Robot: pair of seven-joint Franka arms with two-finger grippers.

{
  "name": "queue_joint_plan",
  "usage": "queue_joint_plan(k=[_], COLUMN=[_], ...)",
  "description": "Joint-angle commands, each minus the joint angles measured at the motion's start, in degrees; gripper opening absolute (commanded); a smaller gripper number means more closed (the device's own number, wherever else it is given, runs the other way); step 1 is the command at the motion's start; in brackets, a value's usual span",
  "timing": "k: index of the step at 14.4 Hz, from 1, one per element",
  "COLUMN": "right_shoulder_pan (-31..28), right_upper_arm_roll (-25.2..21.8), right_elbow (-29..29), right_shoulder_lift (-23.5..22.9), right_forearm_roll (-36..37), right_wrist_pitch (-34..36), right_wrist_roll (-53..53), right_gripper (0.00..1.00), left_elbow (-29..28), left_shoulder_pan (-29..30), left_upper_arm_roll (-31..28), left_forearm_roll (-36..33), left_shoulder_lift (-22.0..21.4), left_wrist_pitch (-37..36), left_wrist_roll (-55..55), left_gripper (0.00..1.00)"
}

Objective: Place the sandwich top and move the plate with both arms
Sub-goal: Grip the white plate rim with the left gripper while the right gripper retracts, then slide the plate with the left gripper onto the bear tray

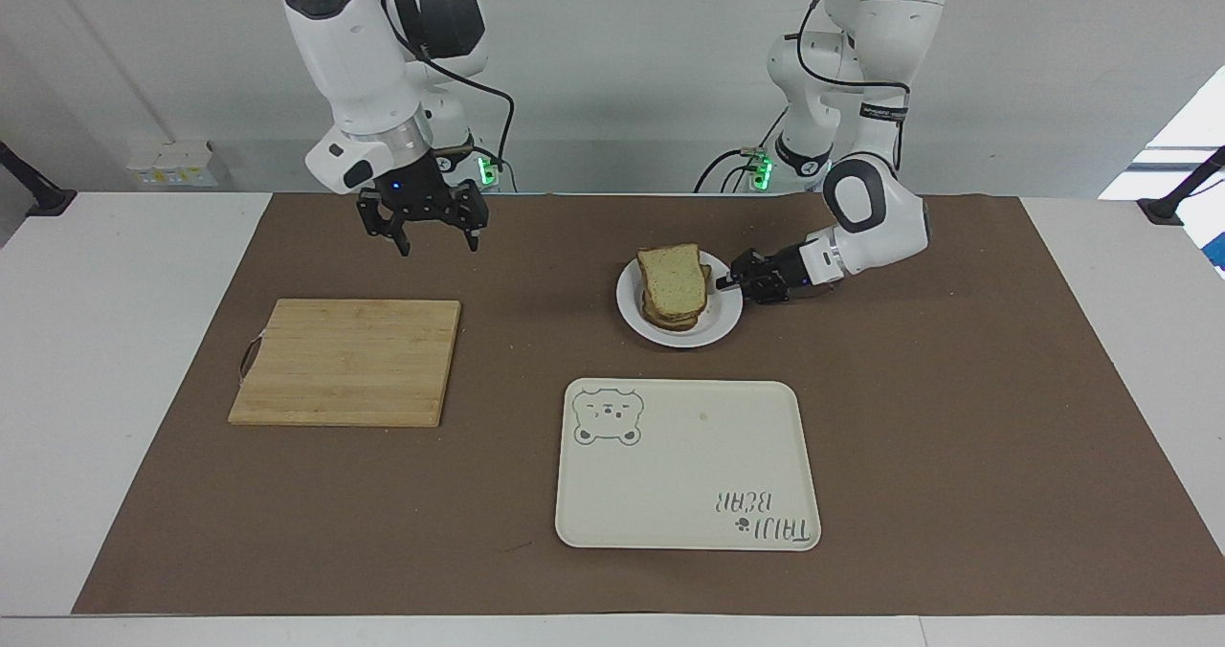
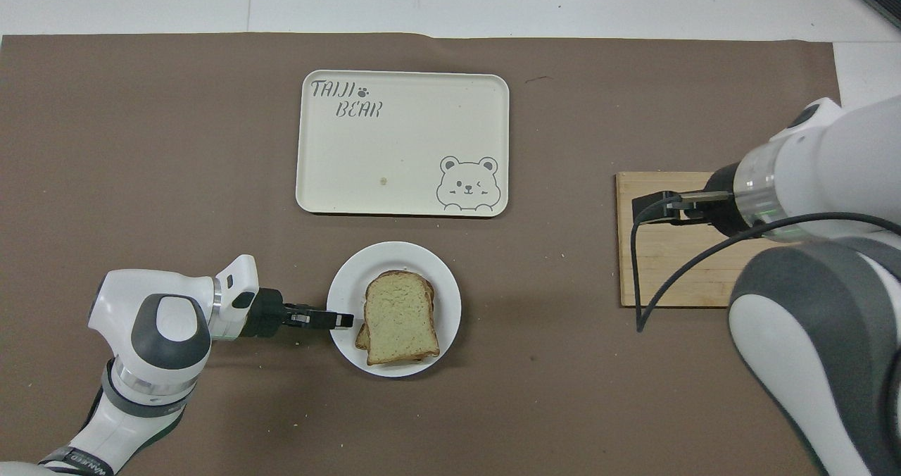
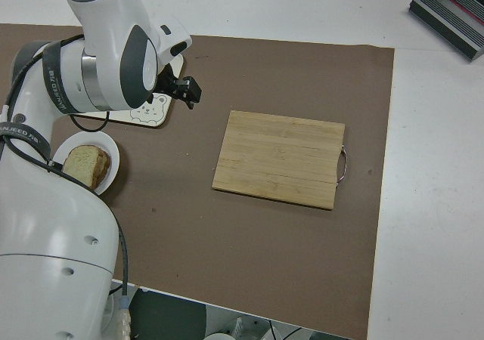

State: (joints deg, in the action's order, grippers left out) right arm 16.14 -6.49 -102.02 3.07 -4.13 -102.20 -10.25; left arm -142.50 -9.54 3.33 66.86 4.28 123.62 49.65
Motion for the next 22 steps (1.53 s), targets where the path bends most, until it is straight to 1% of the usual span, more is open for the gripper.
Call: queue_joint_plan(k=[1, 3, 5, 9, 12, 14, 15, 17, 19, 20, 22], right_shoulder_pan=[-3.1, -4.8, -5.6, -8.8, -10.6, -12.2, -12.7, -13.2, -13.7, -13.6, -13.2], right_upper_arm_roll=[0.5, 0.4, 0.4, 0.4, 0.4, 0.7, 0.7, 0.6, 0.7, 0.7, 0.9], right_elbow=[3.2, 3.4, 3.4, 3.6, 7.3, 10.2, 10.3, 10.3, 9.4, 9.0, 8.4], right_shoulder_lift=[-0.2, 0.3, 1.8, 4.0, 4.3, 3.6, 3.3, 3.1, 3.0, 3.3, 3.7], right_forearm_roll=[1.1, 2.3, 3.5, 3.9, 5.3, 6.0, 5.9, 6.0, 6.1, 6.0, 6.0], right_wrist_pitch=[4.4, 6.0, 7.5, 7.7, 9.4, 11.4, 11.5, 11.6, 11.9, 13.2, 13.4], right_wrist_roll=[3.5, 5.5, 5.9, 6.0, 7.3, 7.6, 7.6, 7.5, 7.4, 7.4, 7.5], right_gripper=[1.0, 1.0, 1.0, 1.0, 1.0, 1.0, 1.0, 1.0, 1.0, 1.0, 1.0], left_elbow=[-1.5, -1.0, -0.3, 4.8, 8.8, 12.1, 14.1, 18.9, 25.2, 27.7, 33.3], left_shoulder_pan=[-1.4, -0.9, -0.6, 3.2, 5.2, 6.1, 7.7, 7.9, 7.9, 7.9, 7.7], left_upper_arm_roll=[-0.9, -0.9, -0.9, -1.0, -1.0, -1.1, -1.1, -1.0, -1.0, -0.6, -0.4], left_forearm_roll=[1.6, 1.6, 1.6, 1.6, 1.5, 1.0, 0.7, 0.5, -2.2, -3.8, -4.6], left_shoulder_lift=[-0.9, -0.4, -0.3, 1.9, 3.9, 5.6, 6.2, 8.8, 12.2, 13.6, 16.4], left_wrist_pitch=[0.9, 0.1, -0.9, -6.3, -9.1, -11.3, -12.0, -12.8, -12.8, -12.5, -12.6], left_wrist_roll=[1.5, 1.4, 1.2, -1.3, -3.8, -5.2, -6.2, -8.7, -12.0, -14.9, -17.1], left_gripper=[0.0, 0.0, 0.0, 0.0, 0.0, 0.0, 0.0, 0.0, 0.0, 0.0, 0.0])
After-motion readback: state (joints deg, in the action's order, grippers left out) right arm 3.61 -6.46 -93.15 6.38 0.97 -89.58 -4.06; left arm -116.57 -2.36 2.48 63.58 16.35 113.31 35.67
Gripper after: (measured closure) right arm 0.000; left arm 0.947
